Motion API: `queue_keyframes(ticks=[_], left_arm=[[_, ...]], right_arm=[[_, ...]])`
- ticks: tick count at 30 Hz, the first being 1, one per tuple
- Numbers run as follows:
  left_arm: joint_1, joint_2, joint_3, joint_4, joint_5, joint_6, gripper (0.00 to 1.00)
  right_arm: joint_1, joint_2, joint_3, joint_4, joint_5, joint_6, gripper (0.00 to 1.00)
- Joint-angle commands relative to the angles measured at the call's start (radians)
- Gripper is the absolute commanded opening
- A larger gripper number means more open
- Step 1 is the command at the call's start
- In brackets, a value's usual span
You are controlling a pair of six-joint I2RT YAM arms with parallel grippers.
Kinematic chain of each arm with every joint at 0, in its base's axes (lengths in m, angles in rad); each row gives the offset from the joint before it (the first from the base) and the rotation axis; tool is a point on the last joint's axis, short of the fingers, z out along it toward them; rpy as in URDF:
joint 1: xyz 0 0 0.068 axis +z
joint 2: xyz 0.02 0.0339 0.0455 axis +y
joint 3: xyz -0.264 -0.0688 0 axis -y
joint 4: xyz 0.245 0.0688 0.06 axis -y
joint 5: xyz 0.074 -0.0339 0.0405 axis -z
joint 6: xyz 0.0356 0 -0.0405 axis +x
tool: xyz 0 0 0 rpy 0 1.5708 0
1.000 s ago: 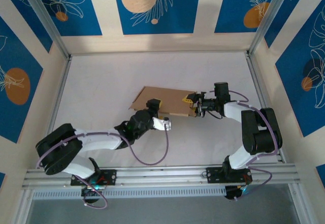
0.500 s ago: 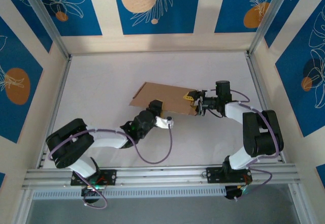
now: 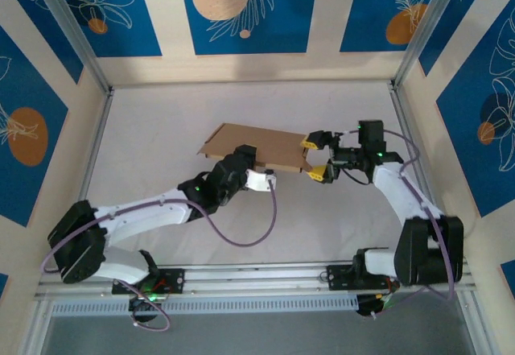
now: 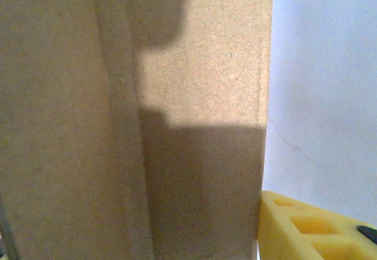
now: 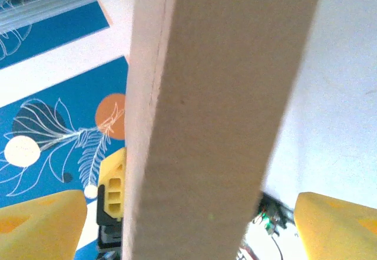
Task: Fold the paper box
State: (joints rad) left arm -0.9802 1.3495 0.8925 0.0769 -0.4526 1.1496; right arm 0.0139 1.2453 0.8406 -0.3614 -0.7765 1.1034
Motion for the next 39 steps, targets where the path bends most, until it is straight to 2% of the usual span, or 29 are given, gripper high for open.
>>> queue_keyframes(ticks=[1,3,5,6,9,11,14,17,19,22,24,26,30,39], left_arm=[[-0.008,-0.05,0.131,-0.369,0.061,-0.12,0.53],[-0.009,-0.041,0.225,-0.552,0.108,-0.194,0.53],[-0.011,-0.013,0.306,-0.715,0.151,-0.257,0.53],[-0.012,0.007,0.349,-0.796,0.169,-0.293,0.53],[-0.013,0.057,0.426,-0.973,0.238,-0.358,0.53],[-0.014,0.075,0.439,-1.012,0.264,-0.393,0.53],[-0.014,0.1,0.447,-1.048,0.318,-0.41,0.52],[-0.017,0.137,0.464,-1.051,0.319,-0.427,0.49],[-0.02,0.128,0.439,-1.013,0.308,-0.418,0.47],[-0.027,0.064,0.341,-0.898,0.328,-0.394,0.46],[-0.03,0.026,0.291,-0.862,0.366,-0.387,0.48],[-0.029,0.023,0.28,-0.865,0.38,-0.391,0.49],[-0.03,0.058,0.316,-0.91,0.383,-0.393,0.49],[-0.03,0.086,0.377,-0.923,0.414,-0.391,0.48]], right_arm=[[-0.086,-0.117,0.044,-0.335,0.095,-0.186,0.91],[-0.126,-0.182,0.075,-0.411,0.152,-0.23,0.89],[-0.129,-0.226,0.118,-0.443,0.19,-0.284,0.81],[-0.118,-0.236,0.165,-0.494,0.254,-0.338,0.75],[-0.044,-0.249,0.287,-0.617,0.483,-0.487,0.67],[-0.001,-0.258,0.324,-0.655,0.567,-0.555,0.65],[0.076,-0.289,0.321,-0.647,0.595,-0.656,0.6],[0.101,-0.319,0.275,-0.62,0.659,-0.624,0.6],[0.034,-0.307,0.233,-0.606,0.577,-0.545,0.57],[-0.058,-0.251,0.143,-0.544,0.348,-0.426,0.53],[-0.062,-0.208,0.063,-0.461,0.222,-0.343,0.51],[-0.043,-0.188,-0.019,-0.343,0.168,-0.247,0.46],[0.032,-0.147,-0.109,-0.179,0.158,-0.109,0.42],[0.188,-0.001,-0.106,0.003,0.162,0.018,0.42]])
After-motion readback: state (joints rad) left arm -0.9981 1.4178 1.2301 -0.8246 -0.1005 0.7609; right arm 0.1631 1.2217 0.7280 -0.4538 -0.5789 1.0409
